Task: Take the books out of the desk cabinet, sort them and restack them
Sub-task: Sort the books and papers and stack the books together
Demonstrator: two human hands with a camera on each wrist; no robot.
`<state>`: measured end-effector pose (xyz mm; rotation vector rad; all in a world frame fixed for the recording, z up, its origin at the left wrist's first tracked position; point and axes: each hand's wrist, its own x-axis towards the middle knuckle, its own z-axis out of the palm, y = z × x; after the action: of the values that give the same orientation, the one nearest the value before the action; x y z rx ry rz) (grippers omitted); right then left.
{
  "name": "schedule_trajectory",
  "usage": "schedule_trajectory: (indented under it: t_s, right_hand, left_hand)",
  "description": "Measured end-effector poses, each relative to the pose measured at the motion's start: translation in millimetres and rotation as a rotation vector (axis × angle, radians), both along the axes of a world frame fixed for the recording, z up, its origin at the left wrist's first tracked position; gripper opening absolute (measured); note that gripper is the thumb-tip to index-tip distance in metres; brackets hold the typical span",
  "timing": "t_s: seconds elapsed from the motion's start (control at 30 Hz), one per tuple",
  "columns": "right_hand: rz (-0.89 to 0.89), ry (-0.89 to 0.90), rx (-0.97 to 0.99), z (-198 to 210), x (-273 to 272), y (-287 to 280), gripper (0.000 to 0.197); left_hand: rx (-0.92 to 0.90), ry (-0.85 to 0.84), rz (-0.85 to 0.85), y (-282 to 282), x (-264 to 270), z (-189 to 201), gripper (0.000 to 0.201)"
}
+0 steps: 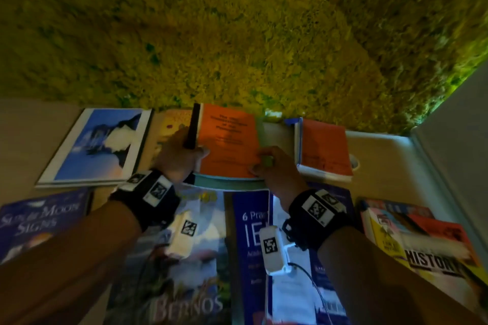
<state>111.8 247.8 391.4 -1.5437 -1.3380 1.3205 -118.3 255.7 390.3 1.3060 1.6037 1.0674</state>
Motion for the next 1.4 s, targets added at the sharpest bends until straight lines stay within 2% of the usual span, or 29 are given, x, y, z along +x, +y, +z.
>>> schedule_trajectory:
  t_s: [0.1, 0.17, 0.27, 0.33, 0.4, 0.47, 0.53, 0.63, 0.7, 0.83, 0.97, 1.1, 1.17, 1.23, 1.27, 1.33, 1.4]
  right_hand:
    - [0.191, -0.038, 0.03, -5, -10, -53, 0.03]
    - [0.331, -0.134, 0.042, -18, -19, -84, 0.03]
    - [0.45, -0.333, 0.09, -42, -33, -118, 0.032]
    - [0.507, -0.37, 0.109, -55, -38, -133, 0.038]
    - [0.602, -0.411, 0.121, -60, -39, -145, 0.041]
    - [0.7, -0.518, 0.116, -60, -40, -157, 0.035]
    - [0.727, -0.627, 0.15, -58, -42, -166, 0.029]
    - [0.771, -0.724, 0.152, -49, -48, -177, 0.029]
    - [0.807, -0.727, 0.107, -35, -53, -188, 0.03]
    - [0.808, -0.741, 0.022, -16, -60, -207, 0.017]
    - [0.698, -0.795, -0.045, -27, -74, -221, 0.052]
    - [0.593, -0.703, -0.088, -48, -83, -223, 0.073]
    - [0.548, -0.589, -0.094, -44, -72, -222, 0.063]
    - [0.462, -0.52, -0.041, -35, -51, -215, 0.048]
    - [0.408, -0.508, 0.005, -28, -37, -208, 0.04]
    - [0.274, -0.523, 0.087, -15, -3, -193, 0.03]
    - [0.171, -0.562, 0.111, -6, 34, -176, 0.028]
  left_hand:
    - [0.042, -0.048, 0.068, -79, -13, -2, 0.036]
    - [0.012, -0.124, 0.146, -120, -21, -14, 0.048]
    - [-0.039, 0.048, 0.211, -171, -35, -38, 0.046]
    - [-0.092, 0.069, 0.232, -196, -45, -54, 0.062]
    - [-0.167, 0.15, 0.207, -217, -50, -64, 0.05]
    - [-0.204, 0.342, 0.179, -233, -52, -73, 0.044]
    - [-0.213, 0.511, 0.12, -244, -51, -80, 0.058]
    - [-0.238, 0.599, 0.046, -251, -46, -79, 0.063]
    - [-0.228, 0.641, 0.021, -248, -47, -78, 0.066]
    - [-0.213, 0.662, -0.031, -242, -56, -75, 0.057]
    - [-0.215, 0.719, -0.095, -241, -61, -72, 0.041]
    - [-0.292, 0.759, -0.13, -241, -78, -75, 0.038]
    - [-0.311, 0.876, -0.128, -240, -82, -79, 0.042]
    - [-0.256, 0.991, -0.116, -233, -70, -77, 0.058]
    - [-0.19, 0.97, -0.123, -228, -54, -72, 0.065]
    - [-0.039, 0.88, -0.195, -216, -11, -62, 0.064]
    - [-0.03, 0.791, -0.281, -203, 39, -53, 0.071]
